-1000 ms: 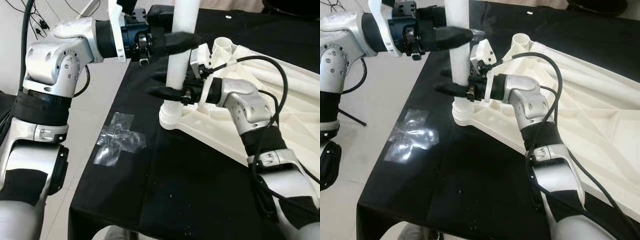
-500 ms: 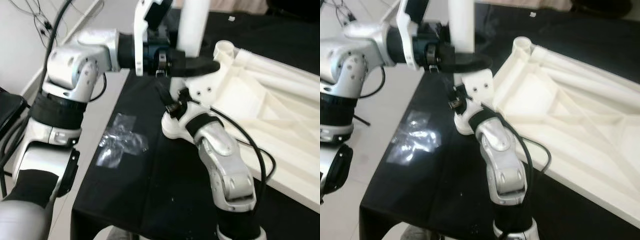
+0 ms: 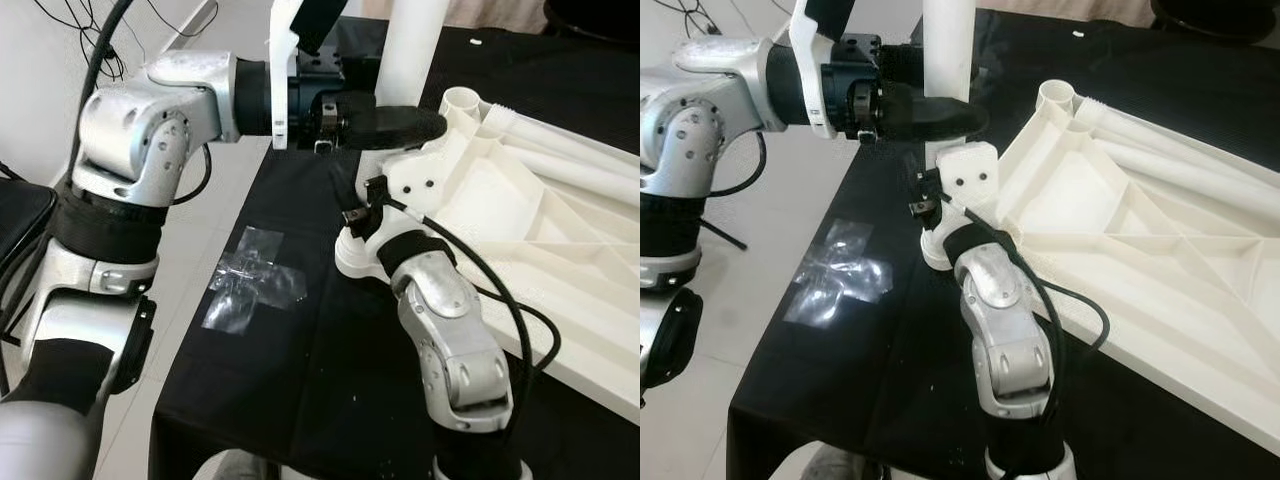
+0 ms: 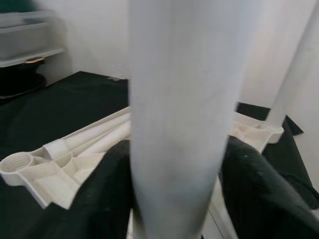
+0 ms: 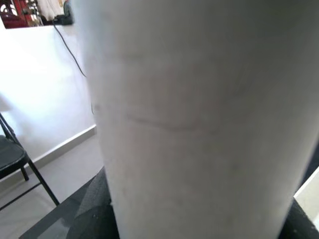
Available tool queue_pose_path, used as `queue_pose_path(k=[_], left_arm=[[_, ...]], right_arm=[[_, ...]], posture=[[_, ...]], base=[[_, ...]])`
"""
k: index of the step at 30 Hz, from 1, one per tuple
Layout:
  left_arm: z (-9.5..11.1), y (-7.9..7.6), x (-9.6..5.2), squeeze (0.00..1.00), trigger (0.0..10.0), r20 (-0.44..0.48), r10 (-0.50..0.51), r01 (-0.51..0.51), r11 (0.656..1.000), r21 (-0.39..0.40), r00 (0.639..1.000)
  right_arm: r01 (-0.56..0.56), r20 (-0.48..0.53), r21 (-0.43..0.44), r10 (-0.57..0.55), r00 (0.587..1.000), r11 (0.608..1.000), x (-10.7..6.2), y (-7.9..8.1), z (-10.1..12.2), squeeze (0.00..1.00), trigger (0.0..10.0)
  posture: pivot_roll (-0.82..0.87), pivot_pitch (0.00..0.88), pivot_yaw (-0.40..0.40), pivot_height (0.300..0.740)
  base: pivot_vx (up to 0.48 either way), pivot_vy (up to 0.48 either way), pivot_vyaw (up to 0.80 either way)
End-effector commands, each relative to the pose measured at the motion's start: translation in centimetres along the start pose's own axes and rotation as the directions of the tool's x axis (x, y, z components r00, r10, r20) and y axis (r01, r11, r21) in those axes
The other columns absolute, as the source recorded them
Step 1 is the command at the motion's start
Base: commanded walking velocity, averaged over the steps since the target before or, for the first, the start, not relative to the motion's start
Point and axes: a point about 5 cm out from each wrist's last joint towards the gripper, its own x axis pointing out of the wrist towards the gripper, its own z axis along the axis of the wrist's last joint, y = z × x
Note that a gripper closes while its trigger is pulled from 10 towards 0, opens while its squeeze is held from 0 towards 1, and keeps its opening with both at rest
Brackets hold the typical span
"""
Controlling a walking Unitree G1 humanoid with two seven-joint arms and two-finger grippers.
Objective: Building children table
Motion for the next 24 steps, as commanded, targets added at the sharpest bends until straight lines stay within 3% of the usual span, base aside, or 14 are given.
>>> queue_pose_path(k=[1, 2, 11, 12, 15, 16, 18, 20, 21, 22, 23, 24], left_arm=[[0.9, -1.7, 0.7, 0.00, 0.0, 0.019, -0.115, 0.114, 0.993, 0.032, 0.993], [0.5, -1.7, 0.4, 0.00, 0.0, 0.019, -0.116, 0.116, 0.993, 0.027, 0.993], [-0.8, -0.6, -0.7, 0.00, 0.0, 0.015, -0.101, 0.101, 0.995, 0.010, 0.995], [-1.0, -0.5, -0.7, 0.00, 0.0, 0.014, -0.101, 0.101, 0.995, 0.009, 0.995], [-1.0, -0.5, -0.7, 0.00, 0.0, 0.014, -0.101, 0.101, 0.995, 0.009, 0.995], [-1.0, -0.5, -0.7, 0.00, 0.0, 0.013, -0.100, 0.099, 0.995, 0.005, 0.995], [-1.1, -0.6, -0.7, 0.00, 0.0, 0.012, -0.102, 0.102, 0.995, 0.000, 0.995], [-1.1, -0.6, -0.7, 0.00, 0.0, 0.012, -0.102, 0.102, 0.995, 0.000, 0.995], [-1.2, -0.7, -0.7, 0.00, 0.0, 0.012, -0.103, 0.103, 0.995, -0.002, 0.995], [-1.2, -0.7, -0.7, 0.00, 0.0, 0.012, -0.103, 0.103, 0.995, -0.002, 0.995], [-1.2, -0.7, -0.6, 0.00, 0.0, 0.013, -0.106, 0.106, 0.994, -0.003, 0.994], [-1.2, -0.7, -0.6, 0.00, 0.0, 0.013, -0.106, 0.106, 0.994, -0.003, 0.994]], right_arm=[[0.070, -0.189, 0.064, -0.057, 0.980, 0.995, -0.5, 0.3, -3.0, 0.00, 7.6], [0.052, -0.182, 0.074, -0.038, 0.983, 0.996, -0.5, 0.4, -2.9, 0.00, 10.0], [-0.023, -0.133, 0.048, 0.029, 0.991, 0.999, 0.0, 0.1, -2.1, 0.00, 10.0], [-0.072, -0.115, 0.047, 0.077, 0.990, 0.996, 0.4, -0.2, -1.8, 0.71, 10.0], [-0.072, -0.115, 0.047, 0.077, 0.990, 0.996, 0.4, -0.2, -1.8, 0.71, 10.0], [-0.192, -0.082, 0.080, 0.198, 0.977, 0.978, 0.9, -0.4, -1.1, 1.00, 10.0], [-0.507, -0.034, 0.022, 0.508, 0.861, 0.861, 2.8, -2.7, 0.8, 1.00, 10.0], [-0.507, -0.034, 0.022, 0.508, 0.861, 0.861, 2.8, -2.7, 0.8, 1.00, 10.0], [-0.584, -0.036, -0.003, 0.584, 0.811, 0.812, 3.2, -3.7, 1.5, 1.00, 10.0], [-0.584, -0.036, -0.003, 0.584, 0.811, 0.812, 3.2, -3.7, 1.5, 1.00, 10.0], [-0.658, -0.061, -0.075, 0.655, 0.753, 0.750, 3.4, -4.4, 2.0, 1.00, 10.0], [-0.658, -0.061, -0.075, 0.655, 0.753, 0.750, 3.4, -4.4, 2.0, 1.00, 10.0]], posture=[[0.04, 0.280, -0.005, 0.740], [0.04, 0.280, -0.003, 0.740], [0.03, 0.281, -0.004, 0.740], [0.03, 0.280, -0.007, 0.740], [0.03, 0.280, -0.007, 0.740], [0.03, 0.280, -0.009, 0.740], [0.03, 0.276, -0.011, 0.740], [0.03, 0.276, -0.011, 0.740], [0.03, 0.276, -0.010, 0.740], [0.03, 0.276, -0.010, 0.740], [0.04, 0.273, -0.007, 0.740], [0.04, 0.273, -0.007, 0.740]], base=[[0.000, 0.000, 0.00], [0.000, 0.000, 0.00], [0.000, 0.000, 0.00], [0.000, 0.000, 0.00], [0.000, 0.000, 0.00], [0.000, 0.000, 0.00], [0.000, 0.000, 0.00], [0.000, 0.000, 0.00], [0.000, 0.000, 0.00], [0.000, 0.000, 0.00], [0.000, 0.000, 0.00], [0.000, 0.000, 0.00]])
